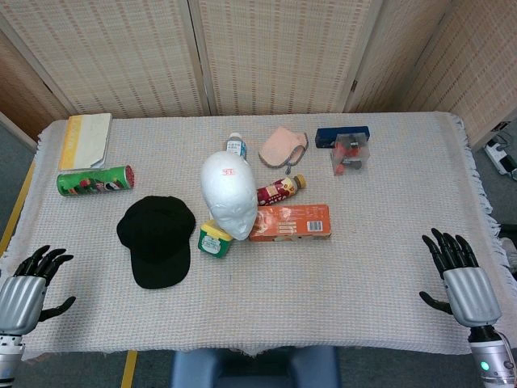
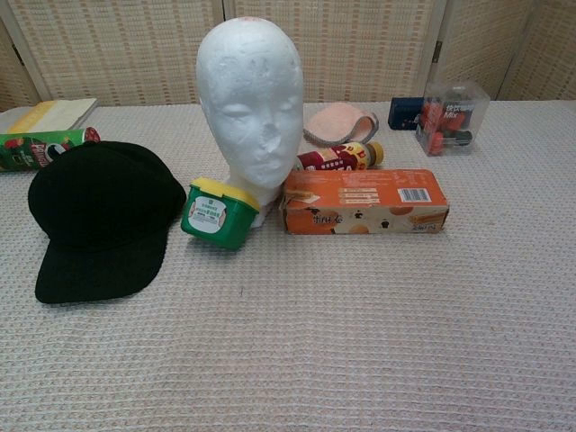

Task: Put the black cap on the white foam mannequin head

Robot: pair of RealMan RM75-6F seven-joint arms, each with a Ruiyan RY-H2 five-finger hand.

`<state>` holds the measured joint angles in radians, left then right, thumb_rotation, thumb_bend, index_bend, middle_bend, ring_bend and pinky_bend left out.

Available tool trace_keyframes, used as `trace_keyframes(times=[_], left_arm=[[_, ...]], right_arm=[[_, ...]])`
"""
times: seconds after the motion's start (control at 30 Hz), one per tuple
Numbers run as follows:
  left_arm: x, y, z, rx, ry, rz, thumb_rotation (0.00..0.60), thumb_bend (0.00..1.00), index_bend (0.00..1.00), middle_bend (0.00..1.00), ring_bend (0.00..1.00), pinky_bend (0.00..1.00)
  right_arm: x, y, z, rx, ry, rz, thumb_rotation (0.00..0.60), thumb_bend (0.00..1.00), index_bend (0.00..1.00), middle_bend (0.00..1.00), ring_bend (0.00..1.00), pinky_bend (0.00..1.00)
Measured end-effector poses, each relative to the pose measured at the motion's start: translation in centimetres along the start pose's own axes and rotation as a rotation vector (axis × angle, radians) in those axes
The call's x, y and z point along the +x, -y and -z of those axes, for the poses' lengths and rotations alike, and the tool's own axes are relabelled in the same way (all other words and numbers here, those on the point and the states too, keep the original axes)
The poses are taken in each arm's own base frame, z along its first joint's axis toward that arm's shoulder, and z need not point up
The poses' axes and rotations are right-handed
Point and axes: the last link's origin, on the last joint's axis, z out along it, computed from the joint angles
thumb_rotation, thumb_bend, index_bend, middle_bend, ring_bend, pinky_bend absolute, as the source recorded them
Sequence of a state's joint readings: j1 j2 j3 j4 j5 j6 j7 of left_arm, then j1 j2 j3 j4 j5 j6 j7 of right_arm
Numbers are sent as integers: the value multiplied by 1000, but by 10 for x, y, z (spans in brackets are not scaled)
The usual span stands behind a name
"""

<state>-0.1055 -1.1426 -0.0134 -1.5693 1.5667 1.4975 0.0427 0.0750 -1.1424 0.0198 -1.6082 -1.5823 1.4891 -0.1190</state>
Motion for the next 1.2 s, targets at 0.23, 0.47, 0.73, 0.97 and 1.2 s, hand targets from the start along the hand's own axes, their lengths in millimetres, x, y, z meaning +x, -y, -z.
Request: trace_keyframes(times=[0.23,0.47,0.73,0.97,1.2], left_arm=[[-10,-12,6,-60,79,82,600,154,270,294,160,298],[-44,-39,18,-181,132,113,600,103,399,861,690,863],[-96,-65,19,-297,102,161,600,217,523,1000,878,1000],[-131,-76,4,-389,37,81,600,240,559,1000,993,1000],[-153,-84,-17,-431,-43,22,600,272,531,1000,997,1000]], right_arm=[[0,0,0,-2,1,-3,600,22,0,0,0,0],[0,2,1,-1,8,-1,600,56,0,0,0,0],[2,-1,0,-7,6,2,600,154,0,0,0,0],[-3,1,-1,-5,33,17,600,155,0,0,0,0],[-9,3,-3,-9,61,32,600,154,0,0,0,0]])
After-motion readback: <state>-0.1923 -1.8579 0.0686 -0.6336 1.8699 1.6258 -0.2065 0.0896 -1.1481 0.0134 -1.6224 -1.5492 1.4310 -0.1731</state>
